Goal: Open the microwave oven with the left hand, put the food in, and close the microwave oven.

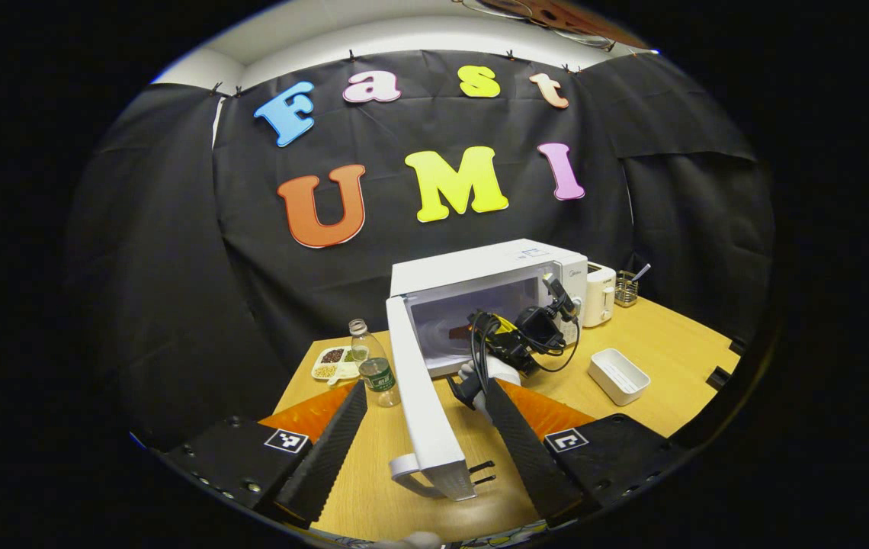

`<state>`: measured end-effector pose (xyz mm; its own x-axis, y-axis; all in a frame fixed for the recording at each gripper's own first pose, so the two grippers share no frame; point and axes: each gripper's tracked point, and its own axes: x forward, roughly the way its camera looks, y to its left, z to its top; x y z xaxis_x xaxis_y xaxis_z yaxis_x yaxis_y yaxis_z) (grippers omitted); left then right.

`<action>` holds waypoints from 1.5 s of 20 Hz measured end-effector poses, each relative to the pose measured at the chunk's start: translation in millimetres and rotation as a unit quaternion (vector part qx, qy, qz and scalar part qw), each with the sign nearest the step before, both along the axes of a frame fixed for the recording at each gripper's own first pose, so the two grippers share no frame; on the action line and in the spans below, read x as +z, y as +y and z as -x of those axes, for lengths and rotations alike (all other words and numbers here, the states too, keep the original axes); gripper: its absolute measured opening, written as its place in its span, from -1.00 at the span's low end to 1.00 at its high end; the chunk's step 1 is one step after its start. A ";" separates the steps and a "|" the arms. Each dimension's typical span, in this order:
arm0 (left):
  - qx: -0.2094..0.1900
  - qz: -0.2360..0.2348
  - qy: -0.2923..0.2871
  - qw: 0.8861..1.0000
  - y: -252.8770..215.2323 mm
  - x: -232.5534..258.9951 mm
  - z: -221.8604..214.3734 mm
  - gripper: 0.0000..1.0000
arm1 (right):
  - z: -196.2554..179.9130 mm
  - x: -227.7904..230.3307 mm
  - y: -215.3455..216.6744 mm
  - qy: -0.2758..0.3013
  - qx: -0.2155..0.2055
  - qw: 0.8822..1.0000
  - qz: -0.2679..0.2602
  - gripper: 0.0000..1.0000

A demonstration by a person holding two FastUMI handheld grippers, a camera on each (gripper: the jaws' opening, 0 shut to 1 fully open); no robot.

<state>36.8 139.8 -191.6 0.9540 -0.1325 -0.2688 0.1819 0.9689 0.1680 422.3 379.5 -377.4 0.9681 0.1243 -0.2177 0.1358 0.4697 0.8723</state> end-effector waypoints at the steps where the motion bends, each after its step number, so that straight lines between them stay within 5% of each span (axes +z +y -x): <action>1: -0.001 0.004 0.001 1.000 -0.5 -1.0 -0.1 0.93 | -1.0 -0.9 0.6 -0.002 0.000 1.000 0.003 -0.69; 7: 0.005 0.022 0.004 1.000 0.2 -0.7 -4.3 0.93 | -0.6 4.0 2.0 -0.010 0.008 0.991 0.136 -0.43; 8: 0.006 0.024 0.002 1.000 0.3 0.7 -5.0 0.93 | 0.7 3.7 0.4 -0.007 0.011 0.990 0.141 -0.67; 11: 0.004 0.027 -0.008 1.000 -4.1 10.4 -9.9 0.93 | 1.9 4.6 -6.8 -0.002 0.017 0.986 0.166 -0.40; 12: 0.002 0.029 -0.010 1.000 -6.0 11.5 -9.8 0.93 | 2.4 5.5 -7.6 -0.002 0.018 0.984 0.179 -0.03; 13: 0.001 0.030 -0.013 0.999 -7.9 13.1 -10.3 0.93 | 4.2 6.7 -9.2 0.002 0.023 0.982 0.188 0.05; 14: 0.000 0.031 -0.013 0.999 -9.4 13.5 -11.5 0.93 | 4.6 6.7 -9.8 0.004 0.027 0.979 0.203 -0.19; 15: 0.000 0.033 -0.013 0.999 -11.3 13.9 -12.5 0.94 | 5.2 8.4 -12.5 0.006 0.029 0.977 0.212 -0.13; 16: -0.001 0.036 -0.017 0.999 -12.7 16.4 -12.8 0.93 | 6.1 9.6 -14.6 0.007 0.031 0.977 0.213 0.19; 17: -0.001 0.038 -0.017 0.999 -14.5 17.3 -12.7 0.93 | 7.3 10.3 -20.0 0.008 0.031 0.974 0.222 -0.03; 18: -0.001 0.040 -0.017 0.999 -15.4 16.9 -12.5 0.93 | 8.2 10.4 -22.4 0.012 0.029 0.973 0.230 0.01; 19: -0.002 0.041 -0.016 0.999 -16.6 15.8 -12.2 0.93 | 8.6 11.3 -26.8 0.016 0.026 0.971 0.237 0.34; 21: -0.001 0.041 -0.016 0.999 -17.2 15.7 -11.0 0.92 | 10.9 9.0 -29.4 0.024 0.029 0.966 0.257 0.49; 25: 0.000 0.044 -0.016 0.999 -19.3 14.5 -8.2 0.93 | 13.7 0.0 -22.1 0.022 0.056 0.942 0.332 0.55; 27: 0.000 0.049 -0.019 0.999 -20.2 17.6 -8.5 0.93 | 18.8 0.1 -21.0 0.021 0.058 0.938 0.341 0.57; 28: 0.000 0.049 -0.019 0.999 -20.0 17.5 -8.6 0.92 | 19.5 -0.3 -22.2 0.021 0.055 0.940 0.336 0.35; 29: 0.000 0.050 -0.021 0.999 -20.0 18.3 -8.3 0.93 | 20.2 -2.5 -21.5 0.026 0.055 0.943 0.327 0.58; 30: 0.000 0.051 -0.021 0.998 -20.7 19.2 -8.1 0.93 | 19.6 -4.7 -21.6 0.026 0.055 0.941 0.332 0.58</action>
